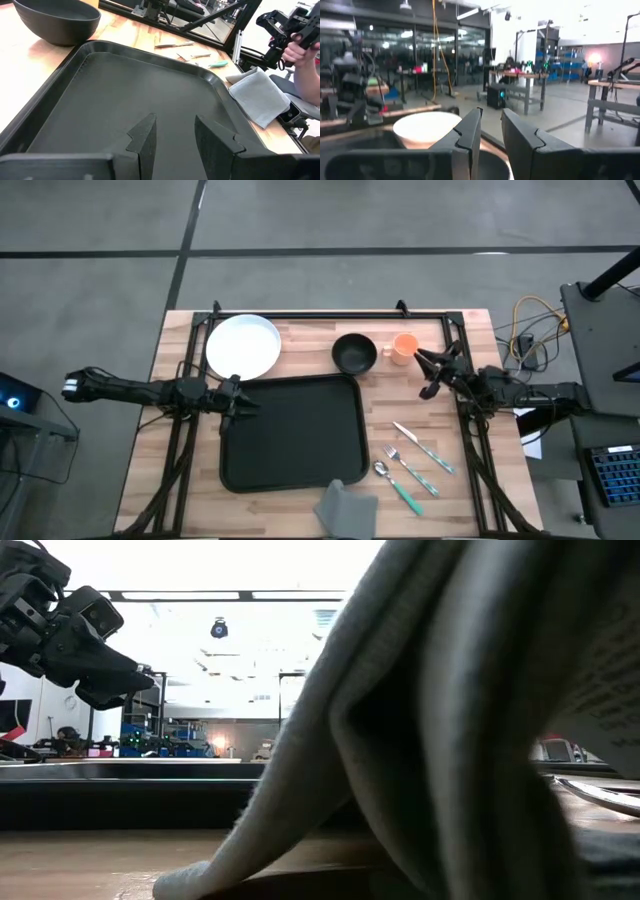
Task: Set up tray
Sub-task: Put the orange mug on the black tray
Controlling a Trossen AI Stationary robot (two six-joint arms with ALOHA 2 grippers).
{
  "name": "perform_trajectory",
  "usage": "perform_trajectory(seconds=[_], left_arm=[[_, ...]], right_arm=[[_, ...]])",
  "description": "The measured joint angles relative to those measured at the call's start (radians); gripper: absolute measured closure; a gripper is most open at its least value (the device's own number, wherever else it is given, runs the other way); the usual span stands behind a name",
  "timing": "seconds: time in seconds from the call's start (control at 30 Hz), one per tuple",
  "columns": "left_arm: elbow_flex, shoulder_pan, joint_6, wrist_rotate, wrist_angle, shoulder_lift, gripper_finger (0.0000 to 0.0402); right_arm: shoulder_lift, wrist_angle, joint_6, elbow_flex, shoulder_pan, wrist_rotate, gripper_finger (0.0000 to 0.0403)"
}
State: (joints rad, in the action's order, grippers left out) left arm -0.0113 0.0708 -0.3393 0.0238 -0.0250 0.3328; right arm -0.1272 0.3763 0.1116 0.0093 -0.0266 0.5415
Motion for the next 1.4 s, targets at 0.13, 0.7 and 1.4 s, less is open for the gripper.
perform_trajectory(seconds=[0.13,0.7,1.4], left_arm=[[0.0,0.0,0.0,0.0,0.0,0.0,0.0287],[0.0,0.0,0.0,0.0,0.0,0.0,0.0287],[0.0,0.0,0.0,-0.001,0.0,0.0,0.0287]], right_arm=[[-0.001,0.021,0.008,0.026,0.0,-0.001,0.0335],[0.0,-0.65,0.028,0.501,0.0,-0.071,0.0335],[-0.198,-0.866,-0.04,0.605,0.0,-0.07,0.0335]])
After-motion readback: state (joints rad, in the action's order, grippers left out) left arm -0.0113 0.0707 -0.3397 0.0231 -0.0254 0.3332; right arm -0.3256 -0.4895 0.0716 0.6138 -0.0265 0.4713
